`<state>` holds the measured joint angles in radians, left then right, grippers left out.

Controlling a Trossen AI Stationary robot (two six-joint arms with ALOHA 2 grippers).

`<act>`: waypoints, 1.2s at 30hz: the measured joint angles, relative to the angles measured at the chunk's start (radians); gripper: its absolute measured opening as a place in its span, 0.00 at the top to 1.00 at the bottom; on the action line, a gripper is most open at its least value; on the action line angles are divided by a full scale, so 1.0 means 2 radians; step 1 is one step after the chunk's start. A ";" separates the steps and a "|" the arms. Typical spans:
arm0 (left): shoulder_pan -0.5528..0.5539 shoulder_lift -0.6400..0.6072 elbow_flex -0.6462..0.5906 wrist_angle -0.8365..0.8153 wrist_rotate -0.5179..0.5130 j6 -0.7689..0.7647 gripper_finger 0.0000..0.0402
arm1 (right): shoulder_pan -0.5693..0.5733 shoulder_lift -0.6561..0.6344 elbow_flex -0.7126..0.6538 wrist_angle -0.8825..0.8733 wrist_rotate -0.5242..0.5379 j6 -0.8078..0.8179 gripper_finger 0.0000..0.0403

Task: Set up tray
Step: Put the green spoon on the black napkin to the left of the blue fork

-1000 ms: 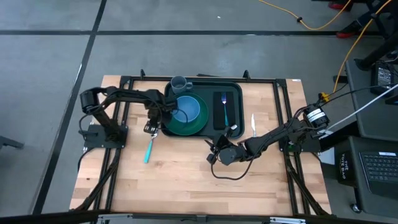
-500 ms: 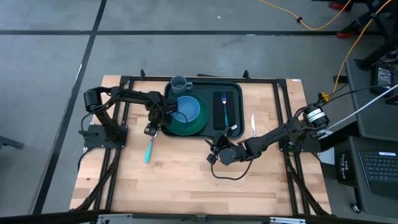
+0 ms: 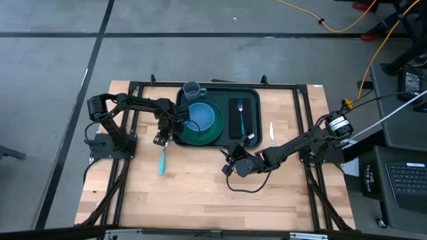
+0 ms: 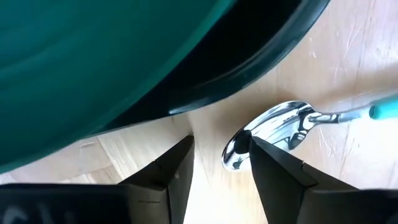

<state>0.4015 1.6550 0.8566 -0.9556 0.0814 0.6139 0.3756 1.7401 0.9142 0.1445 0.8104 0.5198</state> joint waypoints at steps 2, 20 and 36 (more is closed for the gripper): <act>0.000 0.000 0.000 -0.002 0.000 0.001 0.65 | 0.000 0.000 0.000 0.000 0.000 0.000 0.77; 0.000 -0.002 0.000 -0.046 0.005 -0.009 0.99 | -0.002 0.000 0.000 0.000 0.005 -0.001 0.77; -0.006 -0.036 0.039 -0.096 0.003 -0.057 1.00 | -0.005 0.000 0.000 -0.001 0.005 -0.001 0.77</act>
<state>0.3889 1.5839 0.9344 -1.1476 0.0875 0.4994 0.3664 1.7401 0.9142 0.1432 0.8204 0.5175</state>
